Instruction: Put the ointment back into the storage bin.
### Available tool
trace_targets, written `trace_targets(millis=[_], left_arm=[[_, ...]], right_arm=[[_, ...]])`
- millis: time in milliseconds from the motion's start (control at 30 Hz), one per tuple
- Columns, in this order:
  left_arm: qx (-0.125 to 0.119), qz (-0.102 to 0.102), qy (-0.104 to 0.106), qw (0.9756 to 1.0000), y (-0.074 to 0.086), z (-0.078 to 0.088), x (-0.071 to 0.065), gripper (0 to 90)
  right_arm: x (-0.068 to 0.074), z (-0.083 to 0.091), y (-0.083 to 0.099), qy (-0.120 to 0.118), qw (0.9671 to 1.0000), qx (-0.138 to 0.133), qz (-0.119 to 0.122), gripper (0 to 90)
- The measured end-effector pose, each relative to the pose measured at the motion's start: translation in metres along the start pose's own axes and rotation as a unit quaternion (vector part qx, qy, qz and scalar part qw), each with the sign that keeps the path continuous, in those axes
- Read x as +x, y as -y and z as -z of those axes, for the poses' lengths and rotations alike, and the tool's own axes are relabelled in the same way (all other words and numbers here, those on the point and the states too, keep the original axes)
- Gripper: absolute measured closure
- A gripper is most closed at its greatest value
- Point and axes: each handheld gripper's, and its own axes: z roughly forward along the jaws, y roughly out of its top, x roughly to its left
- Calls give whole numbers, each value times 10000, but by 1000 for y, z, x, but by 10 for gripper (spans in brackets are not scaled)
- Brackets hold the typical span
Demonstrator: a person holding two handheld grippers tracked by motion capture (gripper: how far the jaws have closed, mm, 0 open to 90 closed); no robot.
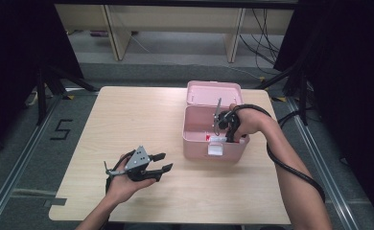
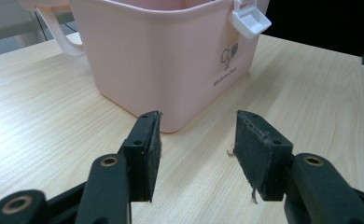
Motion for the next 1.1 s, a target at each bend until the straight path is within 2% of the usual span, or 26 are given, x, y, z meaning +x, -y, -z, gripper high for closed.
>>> trace_targets(millis=[100, 167, 200, 233, 267, 367, 400, 433, 500, 533, 600, 667, 700, 767, 833, 967, 1000, 1067, 1100], left_arm=[[10, -36, 9, 10000, 0, 0, 0, 503], [-42, 28, 35, 10000, 1, -1, 0, 502], [-42, 26, 36, 10000, 1, -1, 0, 502], [-40, 27, 35, 10000, 1, -1, 0, 502], [-41, 31, 32, 10000, 1, -1, 0, 502], [9, 14, -12, 10000, 0, 0, 0, 501], [-3, 6, -3, 10000, 0, 0, 0, 501], [-3, 7, -4, 10000, 0, 0, 0, 501], [-1, 7, -2, 10000, 0, 0, 0, 501], [-3, 9, -3, 10000, 0, 0, 0, 501], [-45, -8, 46, 10000, 1, -1, 1, 501], [-10, 19, 11, 10000, 1, -1, 0, 501], [-10, -9, 21, 10000, 0, -1, 1, 500], [1, 20, -10, 10000, 0, -1, 0, 501], [-12, 26, 2, 10000, -1, -1, 1, 500], [-14, 30, -26, 10000, -2, -1, 2, 500], [-5, 27, -27, 10000, -3, -1, 2, 500], [-25, 39, -24, 10000, -3, -1, 2, 500], [-39, 66, -29, 10000, -4, -1, 2, 500]], right_arm=[[-1, -2, 1, 19, 10000, 3, 37, 711], [-2, -3, 1, -40, 9999, -30, 92, 711], [0, -2, 0, -37, 10000, 29, -34, 711], [0, -3, 0, -37, 10000, 37, -15, 710], [-3, -4, 0, 7, 9999, 3, 165, 710], [-1, -3, 0, -1, 9999, 86, -52, 707], [0, -3, 0, -36, 9998, 131, -110, 695], [-3, -4, 0, -55, 9999, 17, 140, 672], [-2, -3, 1, 38, 9999, 54, -101, 595], [-3, -2, 1, 94, 9999, -83, -62, 586], [-4, 1, 2, 121, 9998, -117, -72, 591], [-6, 2, 2, 102, 9998, -171, 28, 596], [-5, 3, 2, 120, 9998, -152, -81, 599], [-5, 4, 3, 165, 9997, -195, -67, 608], [-7, 5, 3, 193, 9995, -262, 42, 613], [-6, 9, 5, 272, 9992, -269, -92, 643], [-6, 10, 5, 251, 9993, -283, -24, 655], [-4, 13, 6, 335, 9990, -291, -111, 684], [-5, 13, 7, 343, 9989, -305, -73, 698]])
